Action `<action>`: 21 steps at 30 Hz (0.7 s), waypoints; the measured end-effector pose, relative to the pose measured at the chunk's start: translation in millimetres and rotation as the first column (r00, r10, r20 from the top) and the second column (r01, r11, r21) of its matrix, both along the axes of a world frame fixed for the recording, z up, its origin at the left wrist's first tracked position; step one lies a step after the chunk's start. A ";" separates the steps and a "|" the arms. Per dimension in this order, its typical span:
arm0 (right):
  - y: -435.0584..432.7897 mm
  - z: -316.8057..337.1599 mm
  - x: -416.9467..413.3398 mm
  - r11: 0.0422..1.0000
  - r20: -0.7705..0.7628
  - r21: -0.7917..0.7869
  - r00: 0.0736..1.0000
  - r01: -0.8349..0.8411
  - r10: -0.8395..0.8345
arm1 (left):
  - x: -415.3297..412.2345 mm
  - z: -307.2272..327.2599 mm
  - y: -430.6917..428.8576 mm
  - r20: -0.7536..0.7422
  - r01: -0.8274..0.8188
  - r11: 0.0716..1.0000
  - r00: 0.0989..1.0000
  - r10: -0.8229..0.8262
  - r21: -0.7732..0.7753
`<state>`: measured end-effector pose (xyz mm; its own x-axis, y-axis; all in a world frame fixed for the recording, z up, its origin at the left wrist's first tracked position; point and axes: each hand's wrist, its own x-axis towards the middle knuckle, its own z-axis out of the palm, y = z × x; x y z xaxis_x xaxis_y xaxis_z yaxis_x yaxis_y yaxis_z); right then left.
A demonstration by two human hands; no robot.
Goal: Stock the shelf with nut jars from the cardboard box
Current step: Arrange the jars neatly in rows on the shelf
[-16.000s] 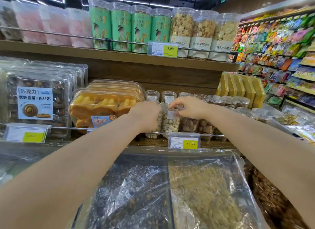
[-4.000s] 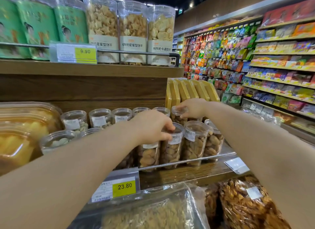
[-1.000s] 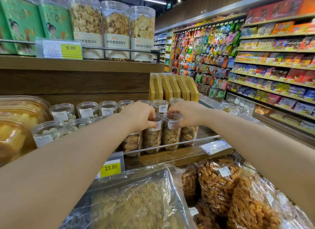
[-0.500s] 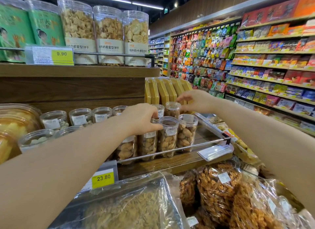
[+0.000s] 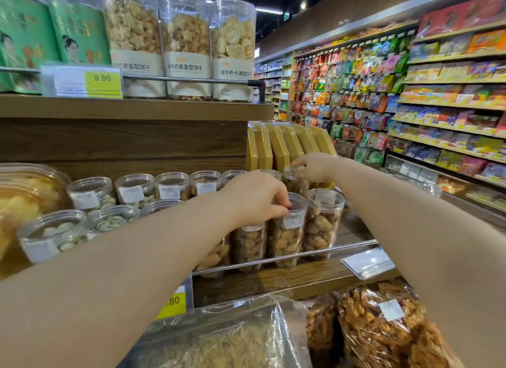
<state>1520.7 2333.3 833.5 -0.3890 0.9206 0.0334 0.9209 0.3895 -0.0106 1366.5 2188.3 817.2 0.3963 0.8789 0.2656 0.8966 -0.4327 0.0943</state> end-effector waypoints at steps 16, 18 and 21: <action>1.8 1.3 17.9 0.985 -0.140 -0.169 0.990 -0.036 0.012 | -0.8 -2.7 -2.8 0.081 0.010 1.000 0.997 -0.008 -0.024; -0.1 -3.9 18.7 0.991 -0.194 -0.125 0.981 -0.042 0.017 | -0.3 -3.5 -2.6 0.082 0.009 1.000 0.997 -0.007 -0.022; -3.0 -7.1 14.5 0.998 -0.249 -0.060 0.968 -0.030 0.014 | -0.3 -4.0 -3.1 0.082 0.000 1.000 0.997 0.001 -0.020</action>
